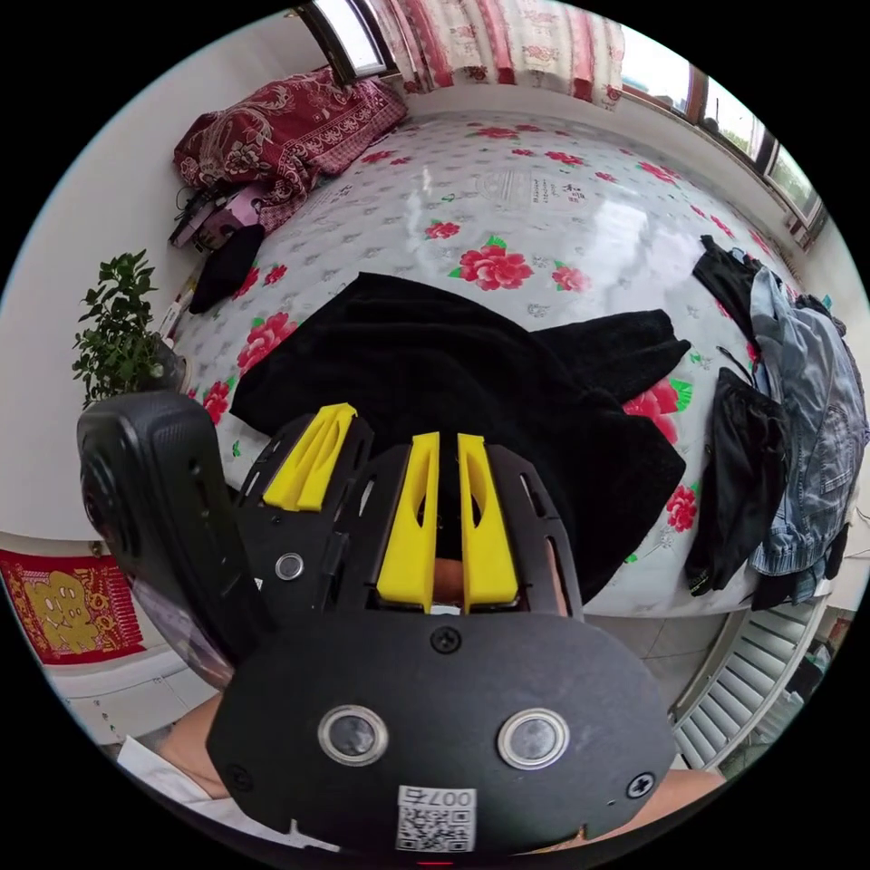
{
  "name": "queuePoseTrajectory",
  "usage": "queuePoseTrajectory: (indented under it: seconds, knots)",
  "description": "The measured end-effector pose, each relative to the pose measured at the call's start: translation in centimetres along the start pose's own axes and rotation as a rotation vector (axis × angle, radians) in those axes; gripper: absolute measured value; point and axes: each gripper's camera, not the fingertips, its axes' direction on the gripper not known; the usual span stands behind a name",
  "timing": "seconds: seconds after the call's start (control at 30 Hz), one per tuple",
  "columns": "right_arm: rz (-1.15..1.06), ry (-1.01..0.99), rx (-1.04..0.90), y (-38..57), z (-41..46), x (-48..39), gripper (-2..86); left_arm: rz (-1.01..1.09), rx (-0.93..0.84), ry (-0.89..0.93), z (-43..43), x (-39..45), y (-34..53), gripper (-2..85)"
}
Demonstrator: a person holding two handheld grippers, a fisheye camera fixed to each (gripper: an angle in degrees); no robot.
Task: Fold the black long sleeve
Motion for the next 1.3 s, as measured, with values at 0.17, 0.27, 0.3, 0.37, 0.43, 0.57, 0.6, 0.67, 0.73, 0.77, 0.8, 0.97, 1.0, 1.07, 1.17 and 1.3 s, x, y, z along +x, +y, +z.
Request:
queuePoseTrajectory:
  seconds: [0.17, 0.27, 0.3, 0.37, 0.43, 0.57, 0.6, 0.67, 0.73, 0.77, 0.8, 0.97, 1.0, 1.07, 1.17, 1.3]
  knots:
    - [-0.008, -0.015, -0.011, -0.4, 0.0, 0.4, 0.3, -0.002, -0.003, -0.007, 0.5, 0.1, 0.8, -1.0]
    - [-0.012, -0.019, -0.015, -0.5, 0.0, 0.7, 0.1, 0.000, -0.003, -0.007, 0.7, 0.3, 1.2, -1.0]
    - [-0.015, -0.021, -0.013, -0.6, 0.0, 0.8, 0.1, 0.000, -0.002, -0.008, 0.8, 0.3, 1.3, -1.0]
    - [-0.021, -0.025, -0.011, -0.7, 0.0, 0.9, 0.0, 0.000, -0.002, -0.005, 0.9, 0.4, 1.5, -1.0]
    - [-0.026, -0.027, -0.015, -0.7, 0.0, 0.9, -0.1, -0.002, -0.004, -0.001, 1.1, 0.4, 1.7, -1.0]
    - [-0.037, -0.017, -0.011, -0.9, 0.0, 0.8, -0.2, -0.003, -0.008, 0.003, 1.4, 0.6, 2.2, -1.0]
    - [-0.039, -0.015, -0.016, -1.0, 0.0, 0.8, -0.2, -0.004, -0.011, 0.006, 1.4, 0.6, 2.4, -1.0]
    - [-0.036, -0.009, -0.020, -1.1, 0.1, 0.7, -0.2, -0.006, -0.014, 0.003, 1.6, 0.7, 2.6, -1.0]
    - [-0.039, -0.013, -0.023, -1.1, 0.1, 0.7, -0.2, -0.006, -0.013, 0.004, 1.6, 0.8, 2.8, -1.0]
    - [-0.037, -0.017, -0.026, -1.2, 0.1, 0.7, -0.2, -0.005, -0.014, 0.003, 1.6, 0.8, 2.9, -1.0]
    - [-0.037, -0.016, -0.028, -1.3, 0.0, 0.7, -0.2, -0.006, -0.011, -0.001, 1.6, 0.9, 3.0, -1.0]
    - [-0.038, -0.015, -0.027, -1.5, -0.1, 0.5, -0.2, -0.004, -0.006, -0.006, 1.5, 1.2, 3.3, -1.0]
    - [-0.039, -0.014, -0.028, -1.6, -0.2, 0.4, -0.2, -0.003, -0.003, -0.009, 1.5, 1.4, 3.4, -1.0]
    - [-0.041, -0.012, -0.030, -1.7, -0.2, 0.2, -0.2, -0.003, -0.002, -0.009, 1.5, 1.5, 3.4, -1.0]
    - [-0.042, -0.009, -0.033, -1.8, -0.2, -0.1, -0.2, 0.000, 0.000, -0.009, 1.5, 1.8, 3.5, -1.0]
    - [-0.040, -0.012, -0.041, -2.2, -0.1, -0.5, -0.2, 0.000, -0.002, -0.007, 1.4, 2.1, 3.6, -1.0]
